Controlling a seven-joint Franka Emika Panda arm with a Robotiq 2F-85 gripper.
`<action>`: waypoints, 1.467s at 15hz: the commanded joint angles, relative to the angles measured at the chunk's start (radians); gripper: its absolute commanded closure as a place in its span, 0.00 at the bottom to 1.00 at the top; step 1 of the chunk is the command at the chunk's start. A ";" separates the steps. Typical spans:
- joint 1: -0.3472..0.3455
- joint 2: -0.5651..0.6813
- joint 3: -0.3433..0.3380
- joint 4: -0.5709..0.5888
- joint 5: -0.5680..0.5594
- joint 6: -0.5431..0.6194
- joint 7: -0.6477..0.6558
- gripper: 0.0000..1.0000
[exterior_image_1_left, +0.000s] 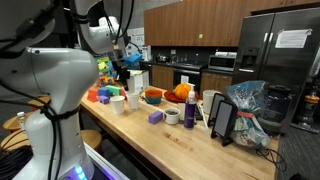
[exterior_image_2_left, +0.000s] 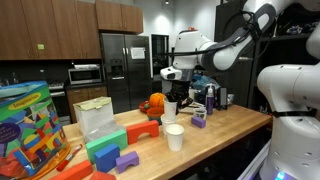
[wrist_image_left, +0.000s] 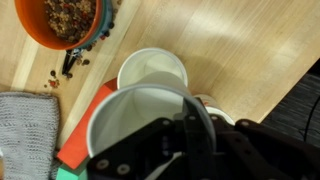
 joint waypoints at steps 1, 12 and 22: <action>0.016 -0.022 -0.042 0.000 -0.032 0.001 0.012 1.00; 0.031 -0.024 -0.062 0.000 -0.073 0.018 0.029 1.00; 0.055 -0.020 -0.085 0.000 -0.080 0.038 0.035 1.00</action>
